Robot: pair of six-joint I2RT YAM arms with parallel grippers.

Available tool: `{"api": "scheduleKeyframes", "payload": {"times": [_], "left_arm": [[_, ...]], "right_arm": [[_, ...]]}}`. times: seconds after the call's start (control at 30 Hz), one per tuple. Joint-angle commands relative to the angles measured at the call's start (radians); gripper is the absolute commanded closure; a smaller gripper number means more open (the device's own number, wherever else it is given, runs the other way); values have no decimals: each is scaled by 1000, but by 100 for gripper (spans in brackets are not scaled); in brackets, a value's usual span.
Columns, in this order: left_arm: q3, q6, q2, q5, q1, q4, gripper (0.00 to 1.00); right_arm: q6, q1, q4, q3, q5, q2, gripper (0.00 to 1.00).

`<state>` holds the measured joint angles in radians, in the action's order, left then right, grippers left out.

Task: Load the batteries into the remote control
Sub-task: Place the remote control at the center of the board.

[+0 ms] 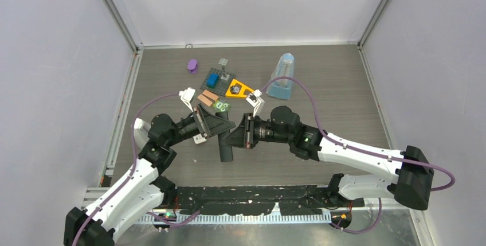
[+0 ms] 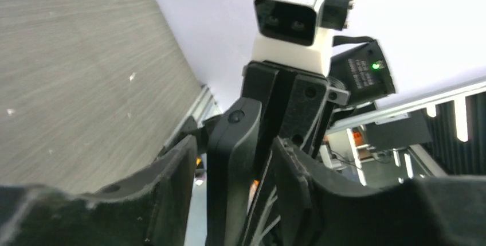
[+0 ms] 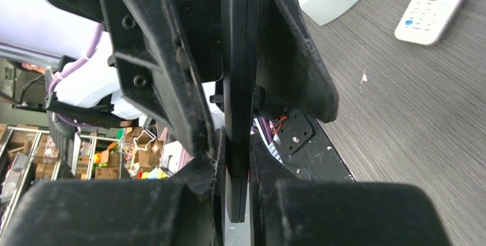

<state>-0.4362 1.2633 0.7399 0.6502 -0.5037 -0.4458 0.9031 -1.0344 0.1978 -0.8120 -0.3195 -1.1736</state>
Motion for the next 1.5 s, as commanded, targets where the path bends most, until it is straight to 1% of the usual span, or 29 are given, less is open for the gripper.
{"api": "scheduleKeyframes", "payload": {"times": [0.0, 0.03, 0.1, 0.13, 0.17, 0.2, 0.23, 0.27, 0.3, 0.33, 0.37, 0.4, 0.43, 0.47, 0.5, 0.53, 0.57, 0.6, 0.63, 0.77, 1.03, 1.1, 1.17, 1.2, 1.27, 1.43, 1.47], "left_arm": [[-89, -186, -43, -56, 5, 319, 35], [-117, -253, -57, -109, 6, 439, 27], [-203, -371, -81, -325, 5, 751, 11], [-242, -404, -91, -478, 6, 905, 3], [-287, -414, -96, -642, 9, 1072, 1], [-323, -423, -101, -774, 12, 1193, 1], [-354, -437, -116, -872, 13, 1305, 1], [-377, -447, -136, -931, 13, 1356, 0], [-393, -457, -157, -972, 13, 1382, 0], [-408, -471, -184, -999, 13, 1395, 0], [-420, -480, -209, -1018, 13, 1406, 0], [-432, -488, -235, -1036, 13, 1414, 1], [-443, -497, -260, -1048, 13, 1422, 0], [-455, -502, -280, -1058, 13, 1430, 0], [-471, -507, -301, -1065, 12, 1440, 0], [-484, -512, -318, -1068, 12, 1452, 0], [-495, -520, -333, -1068, 13, 1459, 0], [-507, -528, -347, -1069, 13, 1469, 0], [-518, -537, -360, -1066, 13, 1477, 1], [-556, -570, -383, -1046, 12, 1506, 0], [-571, -573, -389, -1027, 12, 1540, 1], [-571, -570, -388, -1027, 13, 1546, 0], [-571, -570, -384, -1023, 13, 1551, 0], [-572, -569, -382, -1022, 13, 1553, 0], [-570, -566, -376, -1020, 13, 1552, 0], [-565, -555, -358, -1009, 13, 1558, 0], [-564, -555, -357, -1007, 13, 1559, 0]], "right_arm": [[-52, -2, -67, -57, 81, -11, 95], [-67, -2, -103, -62, 90, -15, 95], [-87, -2, -171, -86, 126, -32, 95], [-91, -2, -200, -105, 155, -52, 95], [-101, -2, -251, -117, 170, -64, 95], [-111, -6, -281, -144, 208, -98, 95], [-118, -14, -334, -164, 228, -117, 95], [-134, -18, -364, -207, 277, -165, 94], [-142, -30, -430, -236, 313, -194, 95], [-158, -37, -464, -299, 376, -257, 95], [-166, -49, -536, -331, 409, -290, 95], [-184, -54, -567, -402, 468, -362, 95], [-193, -64, -634, -476, 528, -440, 95], [-204, -67, -704, -514, 558, -480, 95], [-212, -72, -733, -591, 606, -558, 95], [-223, -74, -793, -628, 628, -595, 95], [-224, -77, -826, -708, 662, -669, 95], [-231, -78, -869, -746, 674, -701, 95], [-234, -79, -886, -803, 697, -759, 95], [-238, -79, -941, -923, 754, -882, 95], [-242, -84, -1021, -1074, 845, -1040, 95], [-243, -88, -1048, -1111, 869, -1073, 93], [-247, -93, -1071, -1149, 884, -1105, 88], [-248, -97, -1077, -1171, 888, -1124, 82], [-249, -105, -1091, -1199, 895, -1145, 75], [-248, -121, -1117, -1246, 901, -1175, 66], [-243, -123, -1121, -1254, 903, -1176, 62]]}}
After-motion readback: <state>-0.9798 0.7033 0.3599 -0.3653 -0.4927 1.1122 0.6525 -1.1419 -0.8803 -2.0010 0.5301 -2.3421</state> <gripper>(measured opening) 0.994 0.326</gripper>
